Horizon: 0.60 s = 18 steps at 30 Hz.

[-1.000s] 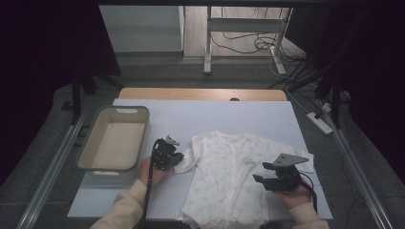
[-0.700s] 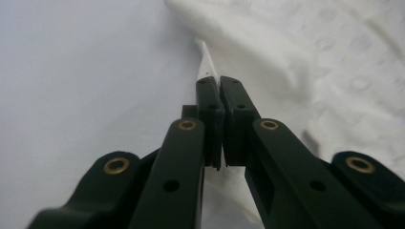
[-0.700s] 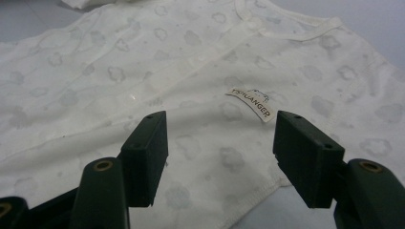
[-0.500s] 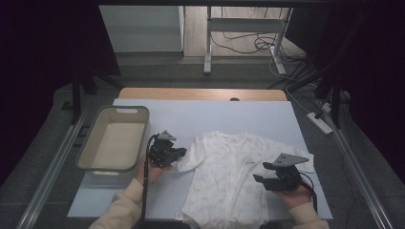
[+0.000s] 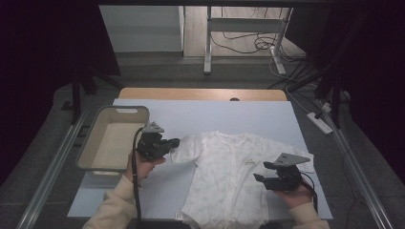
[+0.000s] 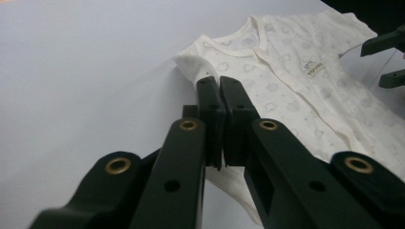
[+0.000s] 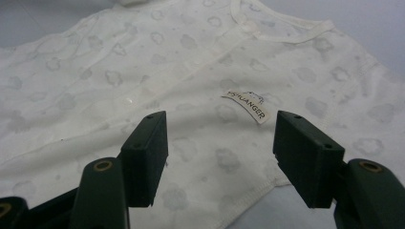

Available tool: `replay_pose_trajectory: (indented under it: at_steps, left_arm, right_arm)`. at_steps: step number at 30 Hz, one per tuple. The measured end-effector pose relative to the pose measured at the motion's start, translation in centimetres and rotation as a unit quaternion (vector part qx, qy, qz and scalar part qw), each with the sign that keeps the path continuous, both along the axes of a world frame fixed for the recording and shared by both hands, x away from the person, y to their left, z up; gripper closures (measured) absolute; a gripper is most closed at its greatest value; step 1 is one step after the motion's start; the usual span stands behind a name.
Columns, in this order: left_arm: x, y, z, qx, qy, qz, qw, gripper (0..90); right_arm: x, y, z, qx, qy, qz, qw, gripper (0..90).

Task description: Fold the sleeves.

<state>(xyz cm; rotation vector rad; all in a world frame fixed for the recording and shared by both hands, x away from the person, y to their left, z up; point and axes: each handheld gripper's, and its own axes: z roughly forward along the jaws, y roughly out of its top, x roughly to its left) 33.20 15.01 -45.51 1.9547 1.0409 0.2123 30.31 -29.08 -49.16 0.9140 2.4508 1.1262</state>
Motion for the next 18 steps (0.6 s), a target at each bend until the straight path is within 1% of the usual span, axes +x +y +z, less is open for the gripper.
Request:
replay_pose_trajectory:
  at_steps: [6, 10, 12, 18]
  left_arm:
    - [0.2, 0.9, 0.3, -0.01, -0.004, 0.007, 0.9999, 87.2]
    - [0.3, 1.8, 0.5, -0.016, -0.005, 0.019, 0.9997, 87.2]
    - [0.4, 2.1, 0.6, -0.016, -0.006, 0.024, 0.9996, 87.2]
    - [0.5, 2.1, 0.6, -0.018, -0.006, 0.024, 0.9995, 87.2]
  right_arm:
    - [0.0, -0.1, 0.0, 0.002, 0.0, -0.002, 1.0, 36.5]
    - [0.1, -0.2, 0.0, 0.004, 0.001, -0.004, 1.0, 36.0]
    - [0.1, -0.2, 0.0, 0.007, 0.001, -0.006, 1.0, 35.7]
    - [0.2, -0.3, -0.2, 0.007, 0.005, -0.01, 0.9999, 32.4]
